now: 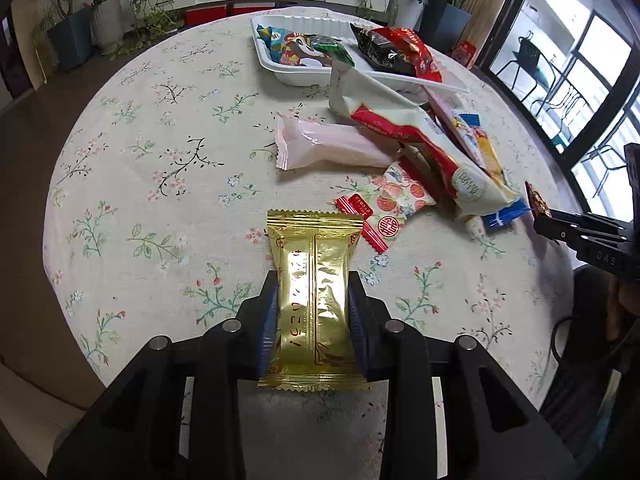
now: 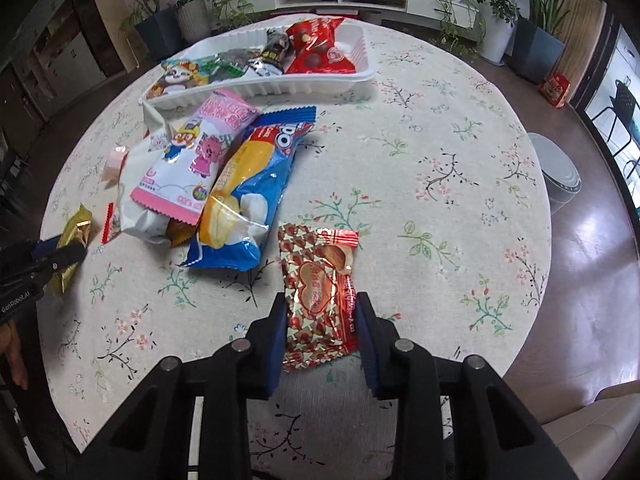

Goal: Organize snacks
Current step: 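Grasp the red-and-gold chocolate wrapper with the right gripper, then lower the gold bar into the tray with the left gripper while the right drops the chocolate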

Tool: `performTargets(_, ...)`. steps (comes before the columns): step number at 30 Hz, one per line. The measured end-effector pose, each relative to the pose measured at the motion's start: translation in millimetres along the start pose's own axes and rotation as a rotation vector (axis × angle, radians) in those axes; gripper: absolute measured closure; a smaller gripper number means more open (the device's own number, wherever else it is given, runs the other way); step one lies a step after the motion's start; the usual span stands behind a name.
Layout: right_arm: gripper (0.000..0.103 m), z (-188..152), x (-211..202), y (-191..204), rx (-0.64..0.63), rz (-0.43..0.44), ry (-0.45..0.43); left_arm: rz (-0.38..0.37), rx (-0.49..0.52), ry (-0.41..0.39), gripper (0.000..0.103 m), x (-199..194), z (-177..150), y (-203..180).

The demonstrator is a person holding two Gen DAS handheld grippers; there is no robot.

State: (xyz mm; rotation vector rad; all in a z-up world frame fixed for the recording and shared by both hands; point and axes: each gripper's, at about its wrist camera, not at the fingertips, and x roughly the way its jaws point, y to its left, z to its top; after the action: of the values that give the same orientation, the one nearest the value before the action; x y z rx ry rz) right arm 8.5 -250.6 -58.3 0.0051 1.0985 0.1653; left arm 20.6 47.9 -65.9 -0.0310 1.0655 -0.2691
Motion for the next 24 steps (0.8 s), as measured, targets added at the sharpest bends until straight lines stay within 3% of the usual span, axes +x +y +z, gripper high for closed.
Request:
performTargets(5, 0.070, 0, -25, -17, 0.078, 0.052, -0.072, -0.076, -0.047, -0.040, 0.074, -23, 0, 10)
performTargets(10, 0.070, 10, -39, -39, 0.168, 0.134, -0.119, -0.121, -0.070, -0.119, 0.074, -53, 25, 14)
performTargets(19, 0.070, 72, -73, -84, 0.290, 0.147, -0.280, -0.129, -0.048, -0.226, 0.074, -68, 132, 21)
performTargets(24, 0.070, 136, -81, -61, 0.213, 0.174, -0.350, -0.121, -0.037, -0.238, 0.074, -41, 201, 13)
